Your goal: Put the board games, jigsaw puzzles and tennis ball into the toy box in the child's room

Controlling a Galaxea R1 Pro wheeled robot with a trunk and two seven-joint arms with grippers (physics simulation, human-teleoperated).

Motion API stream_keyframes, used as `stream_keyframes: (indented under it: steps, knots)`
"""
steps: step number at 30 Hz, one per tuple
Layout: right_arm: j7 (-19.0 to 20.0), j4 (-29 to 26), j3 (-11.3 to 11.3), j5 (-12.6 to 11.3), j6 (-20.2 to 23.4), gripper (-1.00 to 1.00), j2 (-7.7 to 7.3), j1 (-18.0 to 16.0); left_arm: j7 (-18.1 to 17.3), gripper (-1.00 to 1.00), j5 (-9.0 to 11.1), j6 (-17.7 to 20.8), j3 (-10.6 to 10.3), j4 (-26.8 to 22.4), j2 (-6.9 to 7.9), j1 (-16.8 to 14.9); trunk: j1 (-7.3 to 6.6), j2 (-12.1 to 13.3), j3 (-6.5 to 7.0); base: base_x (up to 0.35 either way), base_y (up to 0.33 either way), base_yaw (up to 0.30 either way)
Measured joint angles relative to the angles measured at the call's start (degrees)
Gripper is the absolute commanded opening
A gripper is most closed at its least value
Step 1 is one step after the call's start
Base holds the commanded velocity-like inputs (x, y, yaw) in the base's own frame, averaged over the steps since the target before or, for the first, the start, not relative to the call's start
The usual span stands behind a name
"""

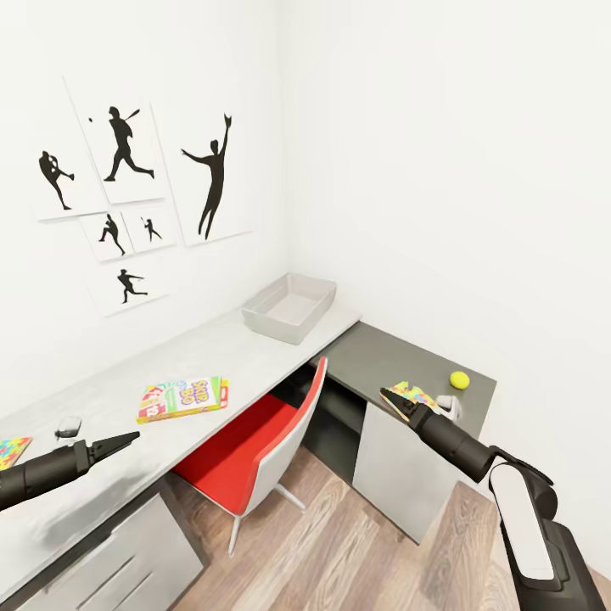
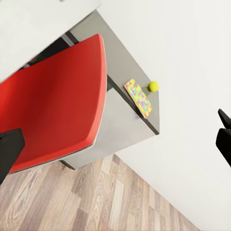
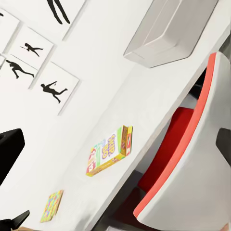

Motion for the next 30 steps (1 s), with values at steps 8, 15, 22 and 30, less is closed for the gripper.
stream_keyframes:
  steps: [8,15,22,30]
  knots:
    - [0.0,0.0,-0.1,0.1,0.0,1.00,-0.15,0.0,0.0,1.00,0.0,-0.1,0.0,0.0,-0.46,0.0,0.00,0.0,0.42,0.242,-0.204,0.244]
    - [-0.1,0.0,-0.1,0.1,0.0,1.00,-0.17,0.0,0.1,1.00,0.0,-0.1,0.0,0.0,-0.54,0.0,0.00,0.0,0.77,0.242,-0.192,0.253]
    - [-0.1,0.0,-0.1,2.8,0.0,1.00,-0.12,0.0,0.0,1.00,0.0,-0.1,0.0,0.0,-0.55,0.0,0.00,0.0,1.10,0.242,-0.071,0.259]
    - [-0.1,0.0,-0.1,4.1,0.0,1.00,-0.09,0.0,0.0,1.00,0.0,-0.1,0.0,0.0,-0.61,0.0,0.00,0.0,1.44,0.245,-0.032,0.266]
